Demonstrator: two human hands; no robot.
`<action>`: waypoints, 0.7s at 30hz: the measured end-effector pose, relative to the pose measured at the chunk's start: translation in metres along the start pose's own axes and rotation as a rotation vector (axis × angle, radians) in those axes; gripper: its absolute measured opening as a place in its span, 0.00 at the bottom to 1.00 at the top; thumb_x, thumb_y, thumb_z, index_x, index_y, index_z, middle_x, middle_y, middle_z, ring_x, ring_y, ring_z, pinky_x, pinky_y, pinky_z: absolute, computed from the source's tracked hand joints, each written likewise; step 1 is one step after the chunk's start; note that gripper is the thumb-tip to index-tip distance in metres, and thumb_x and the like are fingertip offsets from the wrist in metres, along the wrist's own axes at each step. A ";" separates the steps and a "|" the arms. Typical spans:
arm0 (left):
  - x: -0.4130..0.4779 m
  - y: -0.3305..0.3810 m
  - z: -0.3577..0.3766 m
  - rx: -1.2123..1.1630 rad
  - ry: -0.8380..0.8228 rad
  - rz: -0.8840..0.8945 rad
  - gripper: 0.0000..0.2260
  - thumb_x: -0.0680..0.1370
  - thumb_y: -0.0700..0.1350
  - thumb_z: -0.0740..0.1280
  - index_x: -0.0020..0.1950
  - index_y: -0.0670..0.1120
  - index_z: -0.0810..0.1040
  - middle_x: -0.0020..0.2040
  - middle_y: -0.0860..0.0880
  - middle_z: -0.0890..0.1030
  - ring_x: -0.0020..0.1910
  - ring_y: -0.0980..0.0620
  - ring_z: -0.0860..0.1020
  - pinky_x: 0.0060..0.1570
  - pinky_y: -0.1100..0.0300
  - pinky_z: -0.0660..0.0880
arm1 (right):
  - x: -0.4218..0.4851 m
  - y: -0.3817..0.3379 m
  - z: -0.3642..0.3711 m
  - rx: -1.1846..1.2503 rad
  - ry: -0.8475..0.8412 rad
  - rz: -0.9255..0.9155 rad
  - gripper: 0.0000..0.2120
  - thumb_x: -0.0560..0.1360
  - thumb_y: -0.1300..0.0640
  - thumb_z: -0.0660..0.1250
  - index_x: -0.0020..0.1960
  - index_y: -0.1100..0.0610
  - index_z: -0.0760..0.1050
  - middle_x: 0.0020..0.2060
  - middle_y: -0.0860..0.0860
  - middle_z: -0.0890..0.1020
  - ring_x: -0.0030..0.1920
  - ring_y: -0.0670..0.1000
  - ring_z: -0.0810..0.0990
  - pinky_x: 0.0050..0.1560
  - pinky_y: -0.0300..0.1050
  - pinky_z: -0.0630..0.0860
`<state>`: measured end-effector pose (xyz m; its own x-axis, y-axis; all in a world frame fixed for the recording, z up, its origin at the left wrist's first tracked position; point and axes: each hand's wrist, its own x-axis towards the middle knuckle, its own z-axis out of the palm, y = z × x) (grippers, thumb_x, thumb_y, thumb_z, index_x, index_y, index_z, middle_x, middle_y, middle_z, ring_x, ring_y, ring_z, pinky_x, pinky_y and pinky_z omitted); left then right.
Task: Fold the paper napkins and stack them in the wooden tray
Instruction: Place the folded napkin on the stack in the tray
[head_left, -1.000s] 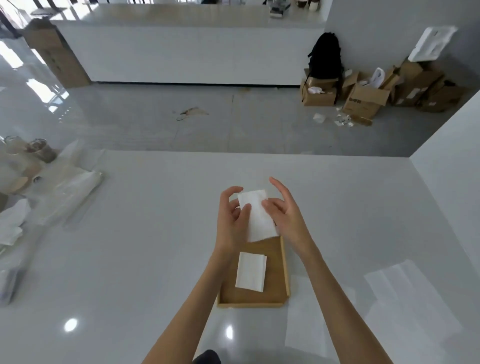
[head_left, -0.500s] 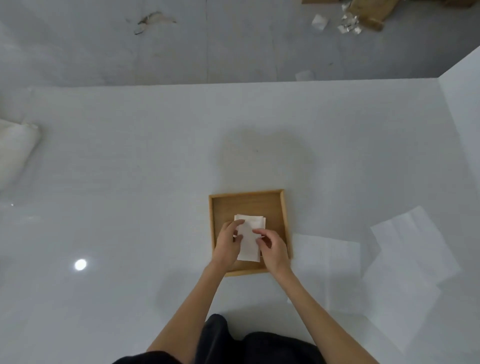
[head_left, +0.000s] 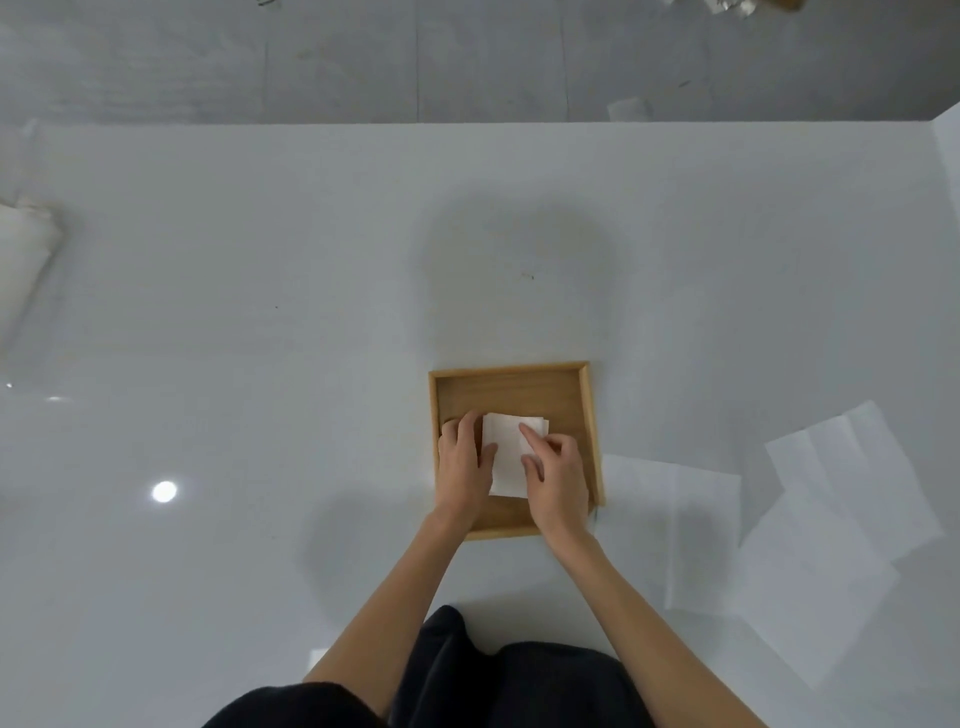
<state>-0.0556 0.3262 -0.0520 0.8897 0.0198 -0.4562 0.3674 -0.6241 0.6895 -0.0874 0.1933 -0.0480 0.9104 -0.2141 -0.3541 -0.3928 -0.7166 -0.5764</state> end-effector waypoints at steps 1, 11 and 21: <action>-0.002 0.000 0.001 0.003 -0.005 -0.012 0.21 0.81 0.39 0.66 0.74 0.42 0.68 0.68 0.42 0.70 0.66 0.45 0.71 0.68 0.49 0.71 | -0.001 0.001 -0.001 0.007 -0.018 -0.009 0.21 0.82 0.59 0.66 0.73 0.49 0.73 0.59 0.52 0.74 0.51 0.50 0.79 0.47 0.42 0.80; -0.009 -0.004 0.015 0.030 0.040 -0.162 0.13 0.80 0.40 0.68 0.64 0.43 0.72 0.59 0.46 0.74 0.53 0.49 0.76 0.56 0.53 0.78 | -0.002 0.008 -0.006 0.111 0.010 0.171 0.21 0.82 0.55 0.65 0.74 0.52 0.69 0.64 0.53 0.74 0.61 0.53 0.77 0.59 0.49 0.80; -0.008 -0.002 0.011 0.002 0.057 -0.212 0.05 0.78 0.35 0.64 0.53 0.42 0.74 0.50 0.46 0.78 0.47 0.51 0.74 0.45 0.61 0.70 | 0.015 0.015 -0.017 0.167 -0.084 0.203 0.20 0.86 0.50 0.54 0.75 0.53 0.70 0.66 0.53 0.75 0.65 0.50 0.74 0.66 0.44 0.70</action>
<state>-0.0661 0.3187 -0.0559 0.8066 0.1949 -0.5581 0.5474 -0.6026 0.5807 -0.0771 0.1681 -0.0500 0.7994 -0.2813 -0.5308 -0.5886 -0.5436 -0.5984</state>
